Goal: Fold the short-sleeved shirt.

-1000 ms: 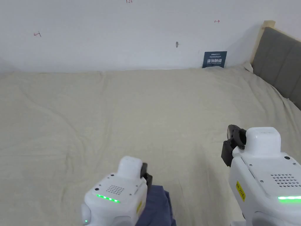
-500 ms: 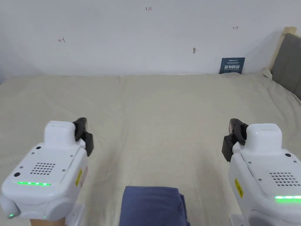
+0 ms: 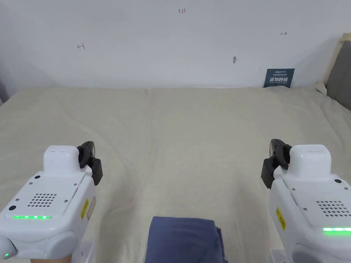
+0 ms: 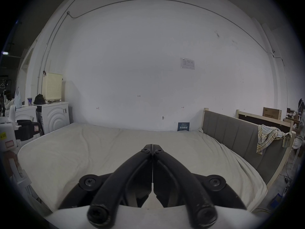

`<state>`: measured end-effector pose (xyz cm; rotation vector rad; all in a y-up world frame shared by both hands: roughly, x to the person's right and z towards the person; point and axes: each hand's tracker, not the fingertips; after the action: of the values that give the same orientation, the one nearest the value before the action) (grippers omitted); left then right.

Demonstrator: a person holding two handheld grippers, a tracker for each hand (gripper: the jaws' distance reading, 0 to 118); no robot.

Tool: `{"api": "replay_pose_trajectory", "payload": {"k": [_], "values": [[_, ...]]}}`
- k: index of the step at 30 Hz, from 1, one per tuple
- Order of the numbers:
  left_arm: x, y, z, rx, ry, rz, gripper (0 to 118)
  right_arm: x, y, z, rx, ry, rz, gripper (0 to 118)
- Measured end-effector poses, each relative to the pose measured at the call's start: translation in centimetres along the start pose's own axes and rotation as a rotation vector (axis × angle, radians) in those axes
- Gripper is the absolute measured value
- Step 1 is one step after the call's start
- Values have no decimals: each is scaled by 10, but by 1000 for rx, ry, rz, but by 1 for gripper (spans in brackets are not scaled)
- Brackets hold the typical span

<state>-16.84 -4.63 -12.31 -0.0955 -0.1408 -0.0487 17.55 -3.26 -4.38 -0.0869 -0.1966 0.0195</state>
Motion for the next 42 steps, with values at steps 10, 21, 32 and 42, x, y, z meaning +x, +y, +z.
{"api": "replay_pose_trajectory", "payload": {"k": [10,21,32,42], "values": [[-1,-2,3,-17,-28,2,0,-30,-68,-18,-121,71,-42,0],[0,-19,3,-122,-94,2,0,-87,-201,-46,-524,151,22,0],[-5,-58,-29,-485,-278,244,4,-79,-252,-69,-678,171,-3,0],[5,-153,-89,-945,-458,567,109,-73,-245,-67,-698,201,-30,0]]}}
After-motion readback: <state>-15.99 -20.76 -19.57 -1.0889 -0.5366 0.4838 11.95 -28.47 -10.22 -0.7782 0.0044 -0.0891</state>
